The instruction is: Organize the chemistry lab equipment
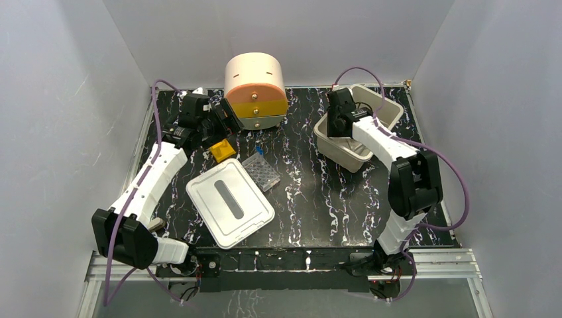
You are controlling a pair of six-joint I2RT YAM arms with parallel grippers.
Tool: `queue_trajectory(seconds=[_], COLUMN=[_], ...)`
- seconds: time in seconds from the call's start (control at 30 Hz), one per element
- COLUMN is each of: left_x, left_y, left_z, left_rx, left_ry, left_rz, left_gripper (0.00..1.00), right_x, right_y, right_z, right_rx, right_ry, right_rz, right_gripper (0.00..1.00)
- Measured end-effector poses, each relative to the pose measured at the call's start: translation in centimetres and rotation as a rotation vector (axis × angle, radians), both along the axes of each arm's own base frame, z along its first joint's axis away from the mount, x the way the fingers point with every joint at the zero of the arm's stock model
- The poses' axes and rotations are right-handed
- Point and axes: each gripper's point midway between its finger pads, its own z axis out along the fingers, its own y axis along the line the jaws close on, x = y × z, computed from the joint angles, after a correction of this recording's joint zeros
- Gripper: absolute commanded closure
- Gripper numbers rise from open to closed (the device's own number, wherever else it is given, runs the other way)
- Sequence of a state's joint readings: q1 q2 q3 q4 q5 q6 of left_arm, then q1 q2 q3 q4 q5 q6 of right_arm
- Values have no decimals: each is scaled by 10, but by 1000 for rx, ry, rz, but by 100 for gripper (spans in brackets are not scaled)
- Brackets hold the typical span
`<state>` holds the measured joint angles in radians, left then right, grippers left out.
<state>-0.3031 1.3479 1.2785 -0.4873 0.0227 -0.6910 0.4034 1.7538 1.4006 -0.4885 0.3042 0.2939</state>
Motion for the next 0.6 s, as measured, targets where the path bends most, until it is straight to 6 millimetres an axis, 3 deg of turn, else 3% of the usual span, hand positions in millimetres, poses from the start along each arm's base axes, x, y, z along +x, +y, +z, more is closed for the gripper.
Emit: queue_trajectory(seconds=[0.3,0.47,0.6], left_x=[-8,-16,-40], left_y=[10,21,40], left_z=[-5,0,-11], left_rx=[38,63,111], left_ry=[41,84,172], left_rz=[35,92,178], left_gripper=[2,6,17], right_x=[6,4,-5], right_y=[5,13,23], right_z=[27,64,99], right_rx=[13,63,115], right_ry=[-32,-75,-133], right_rz=[15,50,110], right_gripper=[48,45,45])
